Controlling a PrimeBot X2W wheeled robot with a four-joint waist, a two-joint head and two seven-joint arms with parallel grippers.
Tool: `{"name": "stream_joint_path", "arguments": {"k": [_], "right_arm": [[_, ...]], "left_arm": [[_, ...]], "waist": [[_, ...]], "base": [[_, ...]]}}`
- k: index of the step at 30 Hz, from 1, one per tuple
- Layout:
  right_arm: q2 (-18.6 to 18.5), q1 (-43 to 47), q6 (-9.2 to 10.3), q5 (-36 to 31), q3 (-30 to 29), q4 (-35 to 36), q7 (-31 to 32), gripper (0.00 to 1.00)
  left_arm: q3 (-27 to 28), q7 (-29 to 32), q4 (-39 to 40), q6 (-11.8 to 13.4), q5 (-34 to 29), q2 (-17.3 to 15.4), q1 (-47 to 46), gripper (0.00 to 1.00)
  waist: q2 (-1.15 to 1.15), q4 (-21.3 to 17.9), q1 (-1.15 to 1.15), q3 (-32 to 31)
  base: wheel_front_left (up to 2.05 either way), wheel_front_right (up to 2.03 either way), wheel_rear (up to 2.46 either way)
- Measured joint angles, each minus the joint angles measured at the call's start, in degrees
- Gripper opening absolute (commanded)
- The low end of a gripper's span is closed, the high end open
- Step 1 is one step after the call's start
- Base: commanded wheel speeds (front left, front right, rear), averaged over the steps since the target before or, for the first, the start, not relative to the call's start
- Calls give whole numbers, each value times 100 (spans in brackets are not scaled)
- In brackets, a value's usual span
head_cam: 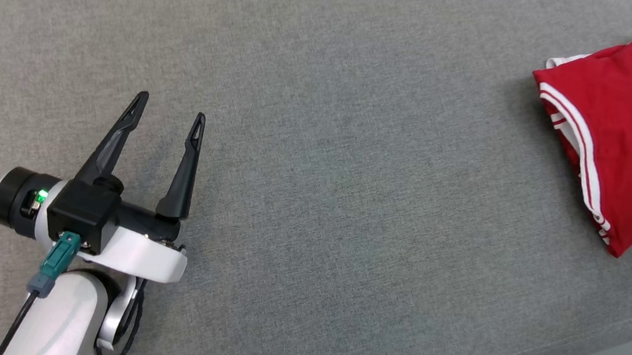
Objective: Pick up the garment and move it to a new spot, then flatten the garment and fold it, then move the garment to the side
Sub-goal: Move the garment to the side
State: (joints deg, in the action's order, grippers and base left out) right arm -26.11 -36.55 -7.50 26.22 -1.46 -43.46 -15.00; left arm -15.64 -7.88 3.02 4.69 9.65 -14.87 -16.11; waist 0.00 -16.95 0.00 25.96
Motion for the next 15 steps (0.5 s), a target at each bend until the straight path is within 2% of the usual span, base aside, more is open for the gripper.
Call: {"name": "stream_joint_path", "arguments": {"k": [6,15], "right_arm": [[691,823,0,-597,-399,1202,1,100],[1438,1740,0,-1184,-185,2383,1,100]], "left_arm": [[66,-133,-148,99,164,96,255,100],[191,-363,-411,290,423,303,577,100]], "waist": [[0,7,0,-393],[0,299,0,-889]], "base": [[0,0,0],[0,0,0]]}}
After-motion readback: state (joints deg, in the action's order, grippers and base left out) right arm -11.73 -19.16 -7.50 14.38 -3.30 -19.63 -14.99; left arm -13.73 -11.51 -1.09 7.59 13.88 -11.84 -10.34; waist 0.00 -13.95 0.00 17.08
